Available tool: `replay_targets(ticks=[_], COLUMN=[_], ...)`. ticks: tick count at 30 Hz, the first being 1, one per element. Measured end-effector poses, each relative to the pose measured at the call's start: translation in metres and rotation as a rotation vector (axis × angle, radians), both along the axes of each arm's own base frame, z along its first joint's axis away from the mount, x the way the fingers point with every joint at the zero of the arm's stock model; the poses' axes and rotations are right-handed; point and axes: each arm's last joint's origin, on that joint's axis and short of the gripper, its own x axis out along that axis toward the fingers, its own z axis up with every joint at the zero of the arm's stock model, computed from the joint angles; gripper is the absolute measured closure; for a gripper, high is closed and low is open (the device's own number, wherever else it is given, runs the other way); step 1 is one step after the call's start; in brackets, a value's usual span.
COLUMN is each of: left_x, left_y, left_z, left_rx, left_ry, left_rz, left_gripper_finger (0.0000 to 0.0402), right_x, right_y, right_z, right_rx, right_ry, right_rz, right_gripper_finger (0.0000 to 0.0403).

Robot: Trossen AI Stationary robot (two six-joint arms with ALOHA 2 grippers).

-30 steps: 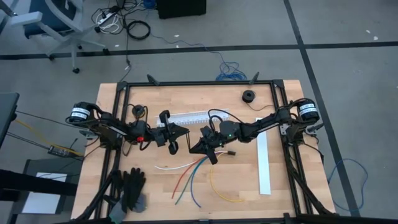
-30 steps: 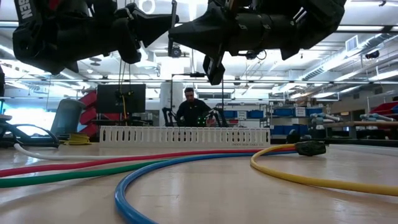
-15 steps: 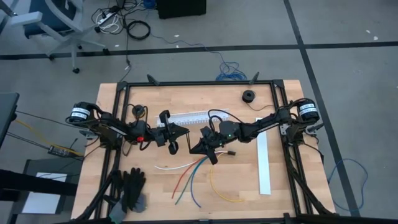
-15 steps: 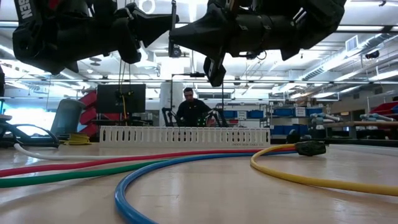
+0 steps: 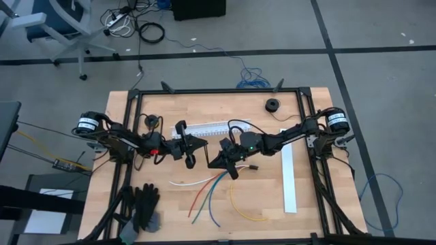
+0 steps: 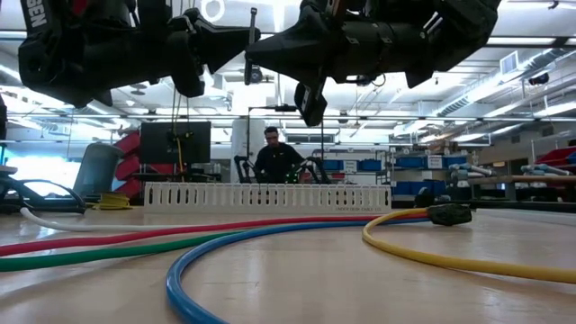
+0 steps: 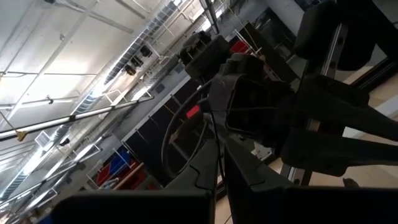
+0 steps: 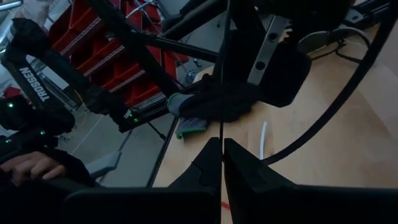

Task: Ziptie cables
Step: Insert zip tie on the cable wire

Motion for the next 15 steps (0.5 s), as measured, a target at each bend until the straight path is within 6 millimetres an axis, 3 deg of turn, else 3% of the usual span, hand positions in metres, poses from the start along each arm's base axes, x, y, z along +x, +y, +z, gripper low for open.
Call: replay_targets(ticks=[15], left_x=[0.0001], left_y=[0.0004], left_z=[-0.0002], left_rx=[-0.003], left_ry=[0.002], left_rz=[0.012], left_gripper_finger=[0.0402], right_x=[0.0003], right_y=[-0.0005], right_z=[0.0012], right_rx=[-0.02], right_ry=[-0.018], right_rz=[-0.017], right_gripper_finger=[0.0403])
